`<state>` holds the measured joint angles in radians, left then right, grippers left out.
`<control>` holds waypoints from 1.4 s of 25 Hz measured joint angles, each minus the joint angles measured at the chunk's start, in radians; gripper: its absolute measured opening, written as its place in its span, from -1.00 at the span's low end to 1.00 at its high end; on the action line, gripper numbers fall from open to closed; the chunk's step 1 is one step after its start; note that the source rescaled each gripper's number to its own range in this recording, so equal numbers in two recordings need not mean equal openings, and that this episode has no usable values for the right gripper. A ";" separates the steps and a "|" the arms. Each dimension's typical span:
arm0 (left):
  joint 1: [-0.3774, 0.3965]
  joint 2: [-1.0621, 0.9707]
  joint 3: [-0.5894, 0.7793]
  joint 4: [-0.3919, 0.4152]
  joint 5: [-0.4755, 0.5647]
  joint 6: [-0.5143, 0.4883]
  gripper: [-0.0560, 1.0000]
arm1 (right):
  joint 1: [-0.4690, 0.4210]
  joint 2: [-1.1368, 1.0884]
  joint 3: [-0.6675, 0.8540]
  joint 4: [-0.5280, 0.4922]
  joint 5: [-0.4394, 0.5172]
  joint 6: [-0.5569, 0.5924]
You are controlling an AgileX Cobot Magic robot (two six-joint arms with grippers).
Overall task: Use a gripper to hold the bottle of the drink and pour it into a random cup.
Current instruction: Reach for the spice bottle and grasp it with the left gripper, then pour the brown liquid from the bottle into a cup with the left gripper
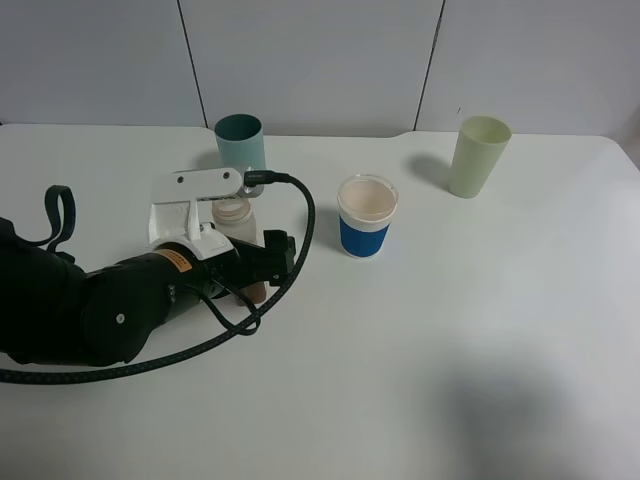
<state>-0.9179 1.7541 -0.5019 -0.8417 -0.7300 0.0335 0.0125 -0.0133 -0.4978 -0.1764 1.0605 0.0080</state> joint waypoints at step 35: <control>0.000 0.000 -0.005 0.122 0.048 0.025 -0.88 | 0.000 0.000 0.000 0.000 0.000 0.000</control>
<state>-0.9179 1.7541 -0.5071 -0.7193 -0.6823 0.0585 0.0125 -0.0133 -0.4978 -0.1764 1.0605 0.0080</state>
